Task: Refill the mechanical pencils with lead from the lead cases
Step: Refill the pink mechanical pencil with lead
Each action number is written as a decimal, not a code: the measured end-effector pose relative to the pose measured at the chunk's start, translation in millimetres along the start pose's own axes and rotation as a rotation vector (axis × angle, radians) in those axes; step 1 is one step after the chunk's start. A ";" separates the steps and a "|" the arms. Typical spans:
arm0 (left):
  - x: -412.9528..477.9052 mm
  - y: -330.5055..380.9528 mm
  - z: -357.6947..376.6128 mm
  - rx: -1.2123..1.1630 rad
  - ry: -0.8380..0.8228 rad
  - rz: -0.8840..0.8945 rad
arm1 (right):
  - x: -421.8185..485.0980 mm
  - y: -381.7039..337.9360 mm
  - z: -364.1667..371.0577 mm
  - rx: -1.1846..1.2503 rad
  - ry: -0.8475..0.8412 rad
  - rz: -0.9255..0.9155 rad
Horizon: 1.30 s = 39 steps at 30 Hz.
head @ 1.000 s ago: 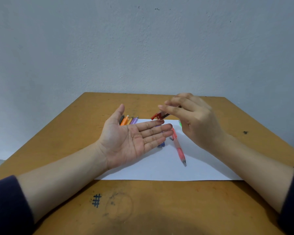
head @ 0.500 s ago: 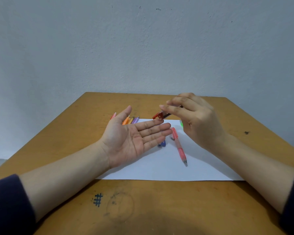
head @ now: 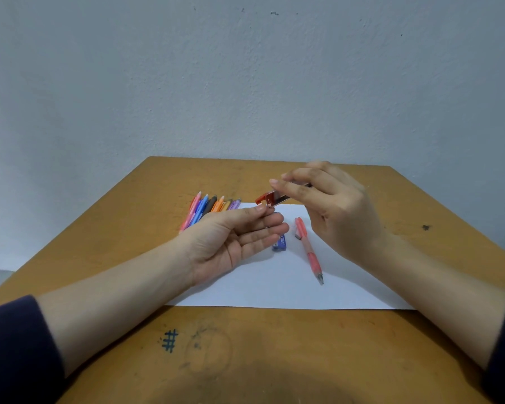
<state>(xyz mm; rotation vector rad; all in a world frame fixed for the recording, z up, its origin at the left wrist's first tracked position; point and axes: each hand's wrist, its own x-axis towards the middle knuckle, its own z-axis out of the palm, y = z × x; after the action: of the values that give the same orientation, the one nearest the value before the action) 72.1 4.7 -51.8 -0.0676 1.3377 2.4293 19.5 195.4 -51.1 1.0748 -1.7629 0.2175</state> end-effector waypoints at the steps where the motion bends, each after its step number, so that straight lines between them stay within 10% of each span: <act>1: 0.1 0.0 -0.1 0.016 0.010 0.004 | 0.3 -0.7 -0.1 -0.001 0.000 -0.002; 39: -0.8 0.4 0.2 -0.035 -0.011 -0.056 | 0.9 -2.5 -1.0 0.071 0.066 0.063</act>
<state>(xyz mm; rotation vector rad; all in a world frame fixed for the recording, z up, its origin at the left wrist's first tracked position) 72.8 4.4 -51.2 -0.0992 1.2712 2.4032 21.9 194.0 -50.6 1.0510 -1.7421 0.3532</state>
